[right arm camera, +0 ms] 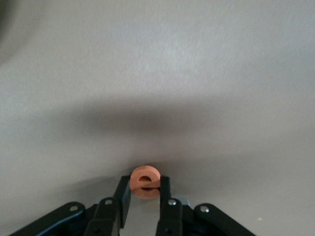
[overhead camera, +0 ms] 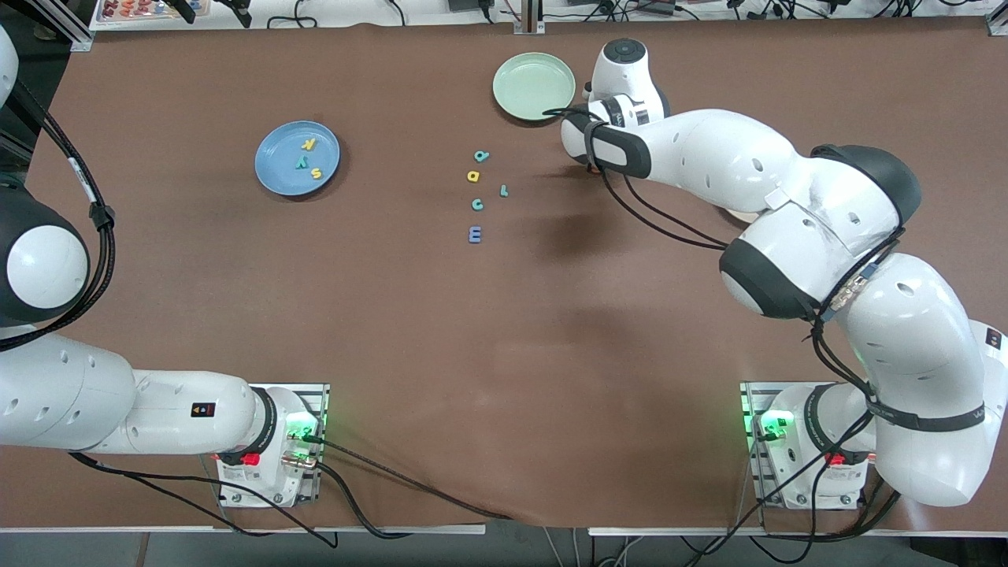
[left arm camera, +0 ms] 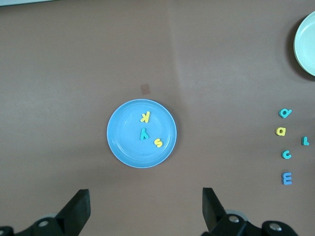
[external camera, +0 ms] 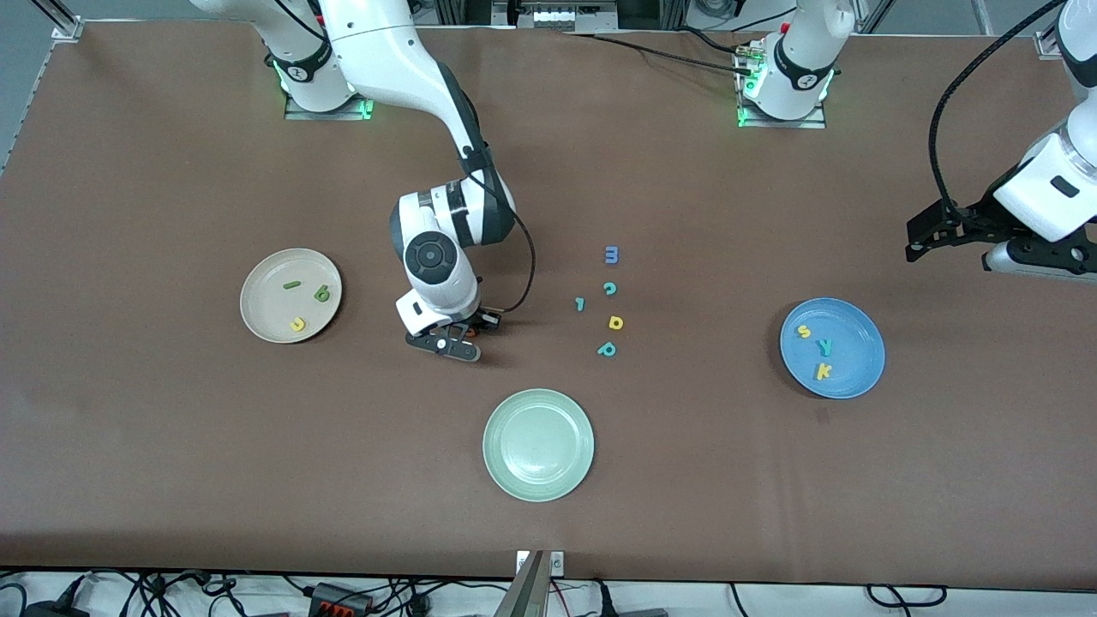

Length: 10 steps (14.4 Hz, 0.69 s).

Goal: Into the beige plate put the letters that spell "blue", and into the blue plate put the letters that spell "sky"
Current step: 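Carry the orange e into the beige plate and open the right gripper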

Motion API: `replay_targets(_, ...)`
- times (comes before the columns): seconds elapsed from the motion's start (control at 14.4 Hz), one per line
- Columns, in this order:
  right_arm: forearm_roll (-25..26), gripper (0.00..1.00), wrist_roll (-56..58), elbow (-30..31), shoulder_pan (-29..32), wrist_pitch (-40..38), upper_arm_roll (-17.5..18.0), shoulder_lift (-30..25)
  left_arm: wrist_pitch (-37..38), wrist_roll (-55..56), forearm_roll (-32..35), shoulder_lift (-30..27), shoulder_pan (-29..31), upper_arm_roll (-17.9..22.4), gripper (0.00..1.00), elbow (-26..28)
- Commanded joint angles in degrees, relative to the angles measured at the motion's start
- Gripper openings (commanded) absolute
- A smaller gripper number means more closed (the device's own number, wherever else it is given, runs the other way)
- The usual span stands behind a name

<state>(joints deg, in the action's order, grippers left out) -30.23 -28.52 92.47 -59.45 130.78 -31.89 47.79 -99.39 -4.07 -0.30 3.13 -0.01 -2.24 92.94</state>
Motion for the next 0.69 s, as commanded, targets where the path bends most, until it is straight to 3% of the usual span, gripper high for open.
replay_targets(0.0,-0.09,0.17,3.63,-0.63,1.35,-6.64,-1.5,-2.08,0.51,-1.21,0.65,-0.23,0.09,-0.13,1.0,-0.48)
replay_targets(0.21,-0.18,0.17,11.87,-0.1,1.44,-16.33,-7.11,-4.02,0.43,-1.21,0.74,-0.14,0.01,-0.13,1.0,-0.48)
replay_targets(0.62,-0.27,0.18,39.19,10.44,3.54,-21.42,-17.31,-8.77,1.12,-1.21,0.74,-0.23,-0.08,-0.22,1.0,-0.48)
